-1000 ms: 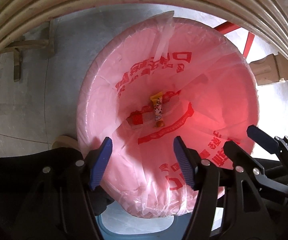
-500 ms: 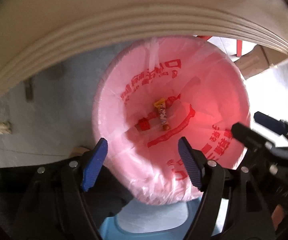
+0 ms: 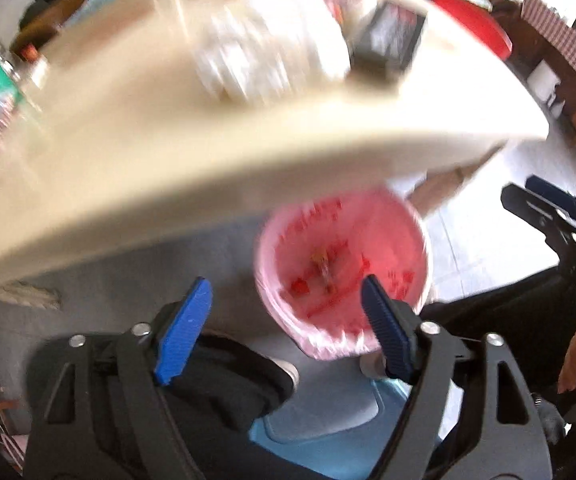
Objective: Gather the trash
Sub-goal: 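Move both open tools back over the table toward the plastic bags and black box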
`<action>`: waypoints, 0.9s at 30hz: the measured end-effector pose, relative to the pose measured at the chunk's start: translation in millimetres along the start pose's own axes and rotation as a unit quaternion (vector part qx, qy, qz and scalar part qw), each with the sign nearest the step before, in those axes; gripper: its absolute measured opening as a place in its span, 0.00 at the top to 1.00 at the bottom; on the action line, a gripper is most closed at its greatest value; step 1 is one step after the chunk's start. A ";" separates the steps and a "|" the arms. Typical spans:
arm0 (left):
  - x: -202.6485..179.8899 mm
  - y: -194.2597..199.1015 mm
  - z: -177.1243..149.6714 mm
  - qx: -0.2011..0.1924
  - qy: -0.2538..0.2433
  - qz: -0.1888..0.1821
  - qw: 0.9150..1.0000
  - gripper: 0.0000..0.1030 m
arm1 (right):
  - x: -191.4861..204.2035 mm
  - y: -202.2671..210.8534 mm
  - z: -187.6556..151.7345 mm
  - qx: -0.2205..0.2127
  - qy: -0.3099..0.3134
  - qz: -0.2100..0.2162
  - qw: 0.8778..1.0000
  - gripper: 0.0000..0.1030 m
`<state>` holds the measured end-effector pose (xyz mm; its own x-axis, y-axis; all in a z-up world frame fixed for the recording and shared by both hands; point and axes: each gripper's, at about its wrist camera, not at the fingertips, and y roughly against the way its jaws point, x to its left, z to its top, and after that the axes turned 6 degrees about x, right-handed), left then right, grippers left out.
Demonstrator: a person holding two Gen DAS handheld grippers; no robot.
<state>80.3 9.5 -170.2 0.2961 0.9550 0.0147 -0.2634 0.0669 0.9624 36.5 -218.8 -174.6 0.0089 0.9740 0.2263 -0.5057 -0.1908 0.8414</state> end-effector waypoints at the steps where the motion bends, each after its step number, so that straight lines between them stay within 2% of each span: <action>1: 4.9 12.7 6.1 -0.012 -0.003 0.005 1.000 0.23 | 2.0 11.7 6.3 -0.011 0.005 0.004 1.000 0.37; 3: 14.1 35.1 20.3 -0.031 -0.007 0.020 0.999 0.23 | 4.6 29.4 15.7 -0.027 0.009 0.010 1.000 0.33; 4: 19.5 44.5 26.8 -0.039 -0.006 0.028 0.999 0.22 | 5.1 37.9 21.5 -0.036 0.009 0.015 0.999 0.25; 5: 26.1 56.8 35.9 -0.050 -0.004 0.038 0.998 0.22 | 5.6 48.0 28.8 -0.048 0.009 0.022 0.999 0.22; 10: 47.3 100.2 66.6 -0.079 0.012 0.036 0.996 0.21 | 13.7 82.2 58.4 -0.091 0.012 0.034 0.995 0.22; 13: 51.6 118.3 79.8 -0.100 0.019 0.053 0.993 0.20 | 21.3 96.9 78.3 -0.112 0.017 0.036 0.993 0.22; 17: 54.1 117.4 91.4 -0.110 0.022 0.044 0.993 0.18 | 26.9 101.0 94.2 -0.124 0.021 0.042 0.991 0.21; 27: 56.8 82.9 107.6 -0.078 0.011 0.038 0.996 0.18 | 28.5 69.0 112.4 -0.103 0.013 0.047 0.993 0.21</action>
<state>174.1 38.2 -60.4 0.2500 0.9650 0.0787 -0.4250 0.0363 0.9045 98.8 -217.9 -54.9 -0.0688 0.9563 0.2843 -0.6685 -0.2557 0.6984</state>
